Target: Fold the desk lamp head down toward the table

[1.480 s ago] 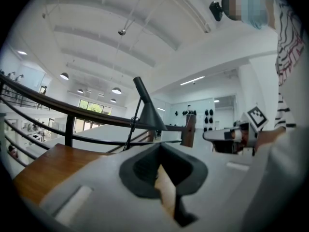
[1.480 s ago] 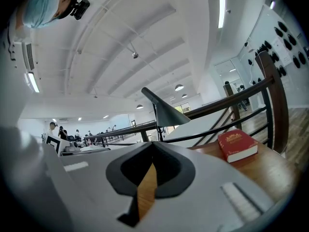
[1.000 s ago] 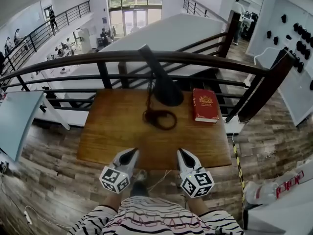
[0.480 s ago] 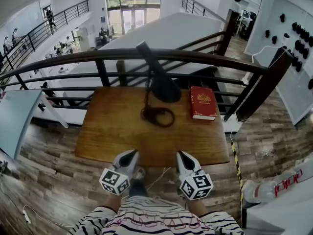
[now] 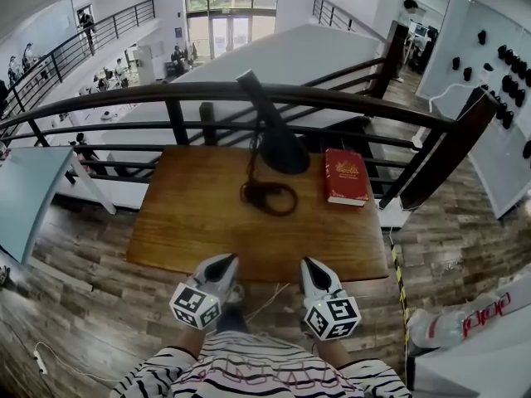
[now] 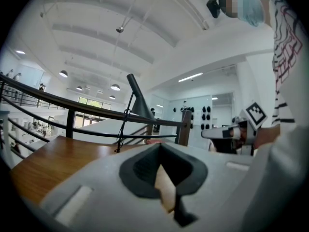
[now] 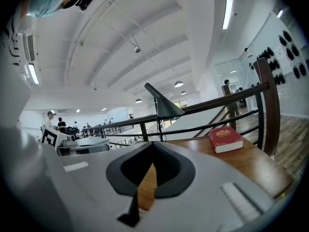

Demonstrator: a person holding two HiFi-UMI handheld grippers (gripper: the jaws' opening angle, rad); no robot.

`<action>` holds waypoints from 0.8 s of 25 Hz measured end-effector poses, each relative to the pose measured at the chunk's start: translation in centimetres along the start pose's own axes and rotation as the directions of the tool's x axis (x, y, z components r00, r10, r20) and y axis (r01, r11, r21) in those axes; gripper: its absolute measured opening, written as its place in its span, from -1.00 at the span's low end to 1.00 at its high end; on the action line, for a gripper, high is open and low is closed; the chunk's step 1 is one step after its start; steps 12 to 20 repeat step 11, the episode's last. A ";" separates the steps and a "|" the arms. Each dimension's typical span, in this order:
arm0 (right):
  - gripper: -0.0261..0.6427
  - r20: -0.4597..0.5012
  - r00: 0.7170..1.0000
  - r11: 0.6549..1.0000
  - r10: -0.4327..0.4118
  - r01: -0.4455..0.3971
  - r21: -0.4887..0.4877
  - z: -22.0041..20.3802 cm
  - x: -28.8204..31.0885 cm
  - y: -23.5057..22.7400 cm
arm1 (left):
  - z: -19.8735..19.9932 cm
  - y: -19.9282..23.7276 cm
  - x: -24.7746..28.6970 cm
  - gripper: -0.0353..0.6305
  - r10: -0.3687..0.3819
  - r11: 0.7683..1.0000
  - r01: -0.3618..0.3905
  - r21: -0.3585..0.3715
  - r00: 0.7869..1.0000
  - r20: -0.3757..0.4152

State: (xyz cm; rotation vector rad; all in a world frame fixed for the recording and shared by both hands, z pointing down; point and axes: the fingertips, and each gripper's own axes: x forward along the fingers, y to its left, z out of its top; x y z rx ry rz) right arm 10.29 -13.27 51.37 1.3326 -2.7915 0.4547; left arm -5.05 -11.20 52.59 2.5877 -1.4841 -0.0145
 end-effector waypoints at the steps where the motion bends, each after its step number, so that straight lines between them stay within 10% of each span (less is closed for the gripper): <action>1: -0.93 -0.002 1.000 1.000 -0.002 0.002 -0.002 0.0 0.1 0.0 | 0.0 0.0 0.0 -0.89 -0.003 1.000 0.003 0.000 1.000 0.000; 20: -0.92 -0.015 1.000 0.999 -0.021 0.020 -0.032 0.4 0.3 -0.4 | 0.3 -0.2 0.3 -0.89 -0.013 1.000 0.013 0.001 1.000 0.002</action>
